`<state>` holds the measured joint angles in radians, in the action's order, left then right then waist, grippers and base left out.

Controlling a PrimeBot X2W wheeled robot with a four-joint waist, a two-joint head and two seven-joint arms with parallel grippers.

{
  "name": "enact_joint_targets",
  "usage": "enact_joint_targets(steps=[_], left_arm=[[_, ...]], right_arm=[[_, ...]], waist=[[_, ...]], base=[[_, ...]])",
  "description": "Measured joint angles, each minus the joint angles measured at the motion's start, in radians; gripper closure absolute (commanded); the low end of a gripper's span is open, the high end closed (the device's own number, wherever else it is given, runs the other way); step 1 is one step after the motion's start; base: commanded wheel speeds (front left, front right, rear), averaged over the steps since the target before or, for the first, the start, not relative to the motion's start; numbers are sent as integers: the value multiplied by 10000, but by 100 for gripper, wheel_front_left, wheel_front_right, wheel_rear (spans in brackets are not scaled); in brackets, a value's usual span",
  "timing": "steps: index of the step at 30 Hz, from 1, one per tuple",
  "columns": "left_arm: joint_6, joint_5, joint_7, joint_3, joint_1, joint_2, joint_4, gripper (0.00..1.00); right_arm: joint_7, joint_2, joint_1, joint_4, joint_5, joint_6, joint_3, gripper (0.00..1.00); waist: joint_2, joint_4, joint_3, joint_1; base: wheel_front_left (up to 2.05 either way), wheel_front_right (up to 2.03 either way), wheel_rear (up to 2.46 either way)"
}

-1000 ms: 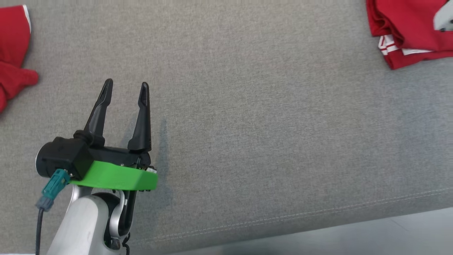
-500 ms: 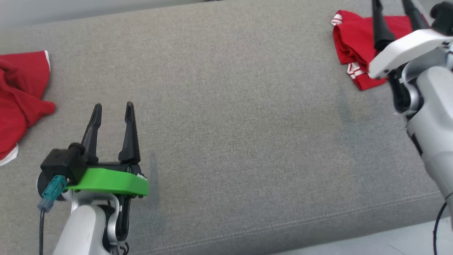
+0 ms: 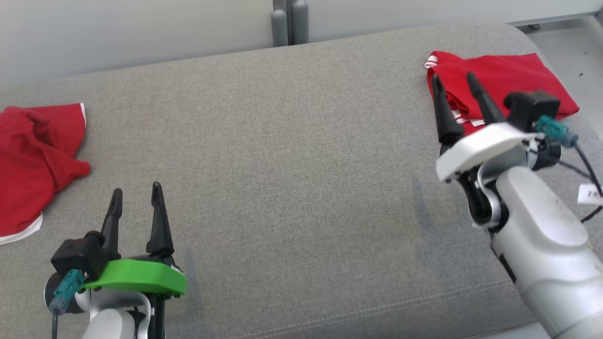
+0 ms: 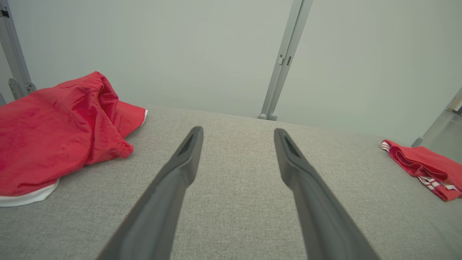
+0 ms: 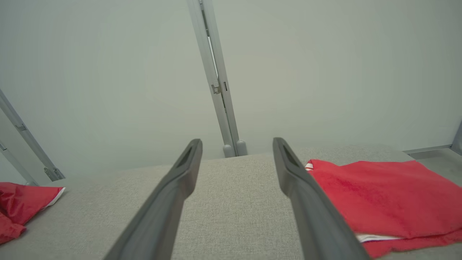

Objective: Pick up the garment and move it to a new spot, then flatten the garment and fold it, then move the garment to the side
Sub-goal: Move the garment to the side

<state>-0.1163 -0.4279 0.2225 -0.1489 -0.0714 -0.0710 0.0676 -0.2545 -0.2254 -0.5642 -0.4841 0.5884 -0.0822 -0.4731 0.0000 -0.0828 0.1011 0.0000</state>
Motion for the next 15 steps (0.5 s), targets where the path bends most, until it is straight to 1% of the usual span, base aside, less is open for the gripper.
enact_joint_targets(steps=[2, 4, 7, 15], left_arm=[[0, 0, 73, 29, 134, 27, 40, 0], [-2, 19, 84, 98, 231, 38, 81, 0], [-29, 61, 88, 194, 399, 40, 132, 0], [-31, 180, 174, 184, 899, 111, 305, 0]], right_arm=[[0, 65, 440, 199, -79, -35, 84, 0], [0, 178, 886, 378, -84, -169, 184, 0], [0, 259, 1429, 677, -397, -255, 263, 0], [0, 313, 2460, 1532, -945, -341, 715, 0]], waist=[[0, -35, -99, 0], [0, -71, -180, 0], [0, -153, -262, 0], [0, -301, -494, 0]], base=[[0, 0, 0], [0, 0, 0], [0, 0, 0], [0, 0, 0]])
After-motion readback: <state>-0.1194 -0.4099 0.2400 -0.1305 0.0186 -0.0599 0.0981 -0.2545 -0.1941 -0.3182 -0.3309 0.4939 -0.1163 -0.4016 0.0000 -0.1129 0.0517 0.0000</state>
